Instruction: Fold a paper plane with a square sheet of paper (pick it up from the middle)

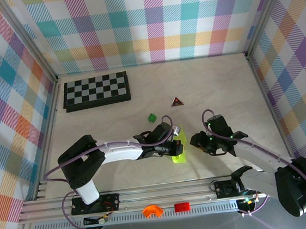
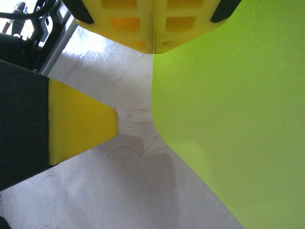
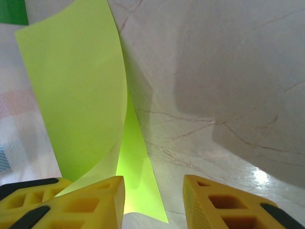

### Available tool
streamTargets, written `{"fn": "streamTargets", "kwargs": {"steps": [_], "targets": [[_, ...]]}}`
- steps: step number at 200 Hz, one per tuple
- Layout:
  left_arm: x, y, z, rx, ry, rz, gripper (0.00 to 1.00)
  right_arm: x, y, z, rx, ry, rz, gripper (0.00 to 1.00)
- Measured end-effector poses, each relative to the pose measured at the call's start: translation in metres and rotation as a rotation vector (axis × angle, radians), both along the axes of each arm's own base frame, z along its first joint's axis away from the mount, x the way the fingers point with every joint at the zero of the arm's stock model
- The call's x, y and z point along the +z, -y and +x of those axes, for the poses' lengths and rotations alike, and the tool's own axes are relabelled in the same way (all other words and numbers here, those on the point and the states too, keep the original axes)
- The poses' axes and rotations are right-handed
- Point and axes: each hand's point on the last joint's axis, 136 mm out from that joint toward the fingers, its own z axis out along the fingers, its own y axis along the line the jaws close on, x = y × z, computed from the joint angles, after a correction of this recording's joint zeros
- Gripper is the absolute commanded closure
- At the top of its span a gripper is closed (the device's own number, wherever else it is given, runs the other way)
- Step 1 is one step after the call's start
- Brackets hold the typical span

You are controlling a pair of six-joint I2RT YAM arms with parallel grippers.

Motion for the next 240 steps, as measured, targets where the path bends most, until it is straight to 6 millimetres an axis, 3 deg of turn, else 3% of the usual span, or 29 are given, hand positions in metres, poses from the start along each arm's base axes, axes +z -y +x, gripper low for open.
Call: {"fn": "streamTargets", "kwargs": {"steps": [51,105,183,240], "targets": [[-0.012,-0.019,0.001,0.035,-0.013,0.034,1.0,0.005,-0.014,-0.002,0.031,0.004,0.094,0.75],[-0.018,-0.026,0.001,0.061,-0.031,0.047,0.99,-0.004,-0.03,-0.021,0.083,-0.037,0.12,0.85],[-0.019,-0.027,0.0,0.062,-0.035,0.053,0.94,-0.021,-0.055,-0.038,0.152,-0.076,0.086,0.89],[-0.019,-0.027,0.0,0.061,-0.035,0.053,0.89,-0.036,-0.052,-0.037,0.152,-0.106,0.009,0.91]]}}
